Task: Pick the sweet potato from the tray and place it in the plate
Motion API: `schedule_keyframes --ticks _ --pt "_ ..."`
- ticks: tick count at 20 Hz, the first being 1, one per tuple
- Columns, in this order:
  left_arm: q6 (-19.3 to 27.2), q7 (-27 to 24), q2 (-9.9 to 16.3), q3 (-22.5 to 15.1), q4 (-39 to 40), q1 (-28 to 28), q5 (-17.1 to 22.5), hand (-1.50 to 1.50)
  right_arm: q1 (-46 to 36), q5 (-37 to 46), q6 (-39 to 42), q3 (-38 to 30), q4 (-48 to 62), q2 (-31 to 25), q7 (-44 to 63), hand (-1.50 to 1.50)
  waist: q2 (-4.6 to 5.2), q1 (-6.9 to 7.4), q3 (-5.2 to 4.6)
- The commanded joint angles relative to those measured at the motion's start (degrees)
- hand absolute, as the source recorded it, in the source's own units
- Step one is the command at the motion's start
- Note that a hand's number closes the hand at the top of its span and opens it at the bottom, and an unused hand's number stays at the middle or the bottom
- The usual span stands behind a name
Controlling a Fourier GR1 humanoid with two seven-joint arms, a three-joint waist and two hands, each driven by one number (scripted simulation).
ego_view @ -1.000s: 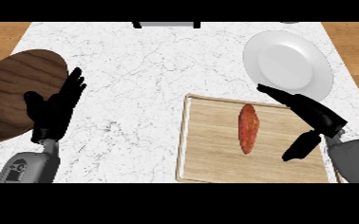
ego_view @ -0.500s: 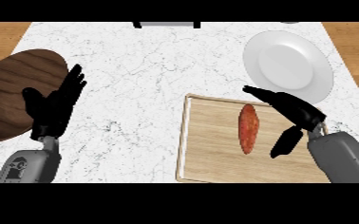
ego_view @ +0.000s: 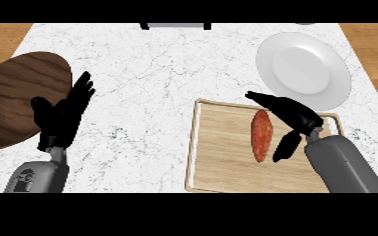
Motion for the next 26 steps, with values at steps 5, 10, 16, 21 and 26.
schedule_keyframes --ticks 5,10,16,21,26 --pt "1.3 -1.1 -2.5 -0.2 1.1 -0.3 -2.8 0.0 1.2 5.6 3.3 4.4 0.5 1.1 -3.9 1.5 0.01 -0.12 0.0" --pt "-0.9 3.2 -0.2 2.7 2.7 -6.6 -0.7 0.0 -2.8 5.0 2.7 1.8 5.5 1.5 -9.9 1.5 0.12 -0.08 0.01" --pt "-1.4 -2.8 -2.1 2.0 4.8 -1.8 -2.7 0.0 1.7 6.2 -0.4 0.1 2.6 3.3 -10.3 1.5 0.08 -0.21 0.0" --pt "-0.8 3.1 -1.2 2.2 -1.1 -2.0 -2.5 0.0 4.2 12.5 -5.1 7.3 -5.9 6.9 -9.7 1.5 -0.05 -0.04 0.01" --pt "-1.2 2.4 -1.5 2.4 -3.8 0.6 -1.8 0.0 11.0 16.4 -12.5 8.7 -17.7 5.0 -11.3 1.5 -0.31 -0.46 0.03"
